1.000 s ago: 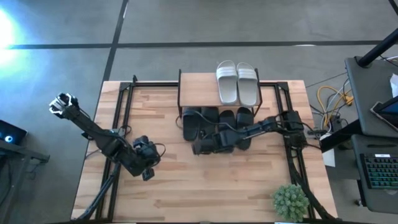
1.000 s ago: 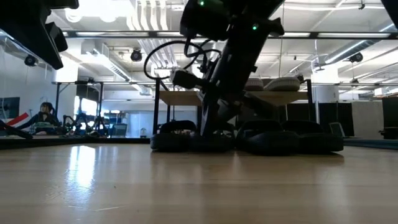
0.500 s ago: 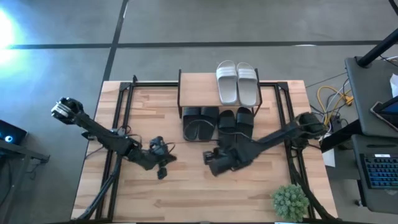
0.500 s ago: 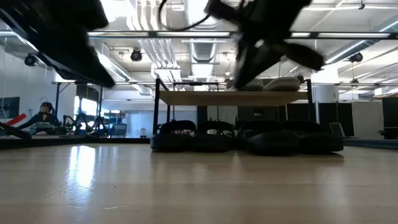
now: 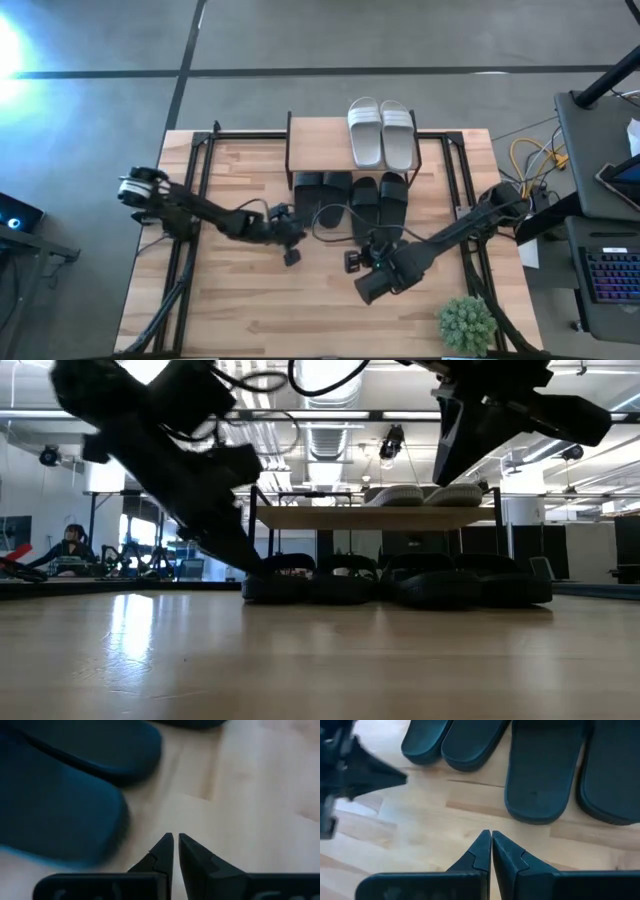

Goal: Pick and place slides into the shelf
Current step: Adjust the black slides under the shelf

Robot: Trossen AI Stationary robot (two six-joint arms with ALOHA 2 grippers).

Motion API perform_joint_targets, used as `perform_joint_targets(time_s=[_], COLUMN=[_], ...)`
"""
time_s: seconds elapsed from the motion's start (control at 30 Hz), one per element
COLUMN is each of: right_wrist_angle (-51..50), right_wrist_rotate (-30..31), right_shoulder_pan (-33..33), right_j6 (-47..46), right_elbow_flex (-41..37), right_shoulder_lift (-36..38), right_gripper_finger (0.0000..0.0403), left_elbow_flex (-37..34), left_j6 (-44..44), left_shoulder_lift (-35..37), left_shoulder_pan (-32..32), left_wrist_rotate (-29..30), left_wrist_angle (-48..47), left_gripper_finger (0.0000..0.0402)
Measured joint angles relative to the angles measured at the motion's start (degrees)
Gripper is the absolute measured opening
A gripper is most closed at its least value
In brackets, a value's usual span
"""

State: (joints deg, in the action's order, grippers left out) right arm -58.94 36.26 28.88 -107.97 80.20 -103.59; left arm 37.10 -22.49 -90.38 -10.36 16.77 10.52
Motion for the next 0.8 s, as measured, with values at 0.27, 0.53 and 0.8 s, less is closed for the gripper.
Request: perform_joint_targets(time_s=[0.27, 0.53, 0.8], right_wrist_angle=[-3.65, -3.87, -3.89], right_wrist_rotate=[1.52, 1.49, 1.44], right_shoulder_pan=[-0.02, 0.23, 1.1], right_j6=[-0.03, -0.03, -0.05], right_elbow_flex=[0.0, 0.0, -0.04], right_shoulder_lift=[0.0, 0.0, 0.0], right_gripper_finger=[0.0008, 0.0008, 0.0008], left_elbow_flex=[5.43, 10.22, 8.91], left_j6=[9.46, 16.05, 10.11], left_shoulder_lift=[-9.59, -11.41, -4.85], left_shoulder_pan=[8.12, 13.7, 13.0], left_wrist_rotate=[-0.75, 2.41, 9.2], left_wrist_angle=[1.53, 0.44, -14.41], left_gripper_finger=[0.0013, 0.0013, 0.0013])
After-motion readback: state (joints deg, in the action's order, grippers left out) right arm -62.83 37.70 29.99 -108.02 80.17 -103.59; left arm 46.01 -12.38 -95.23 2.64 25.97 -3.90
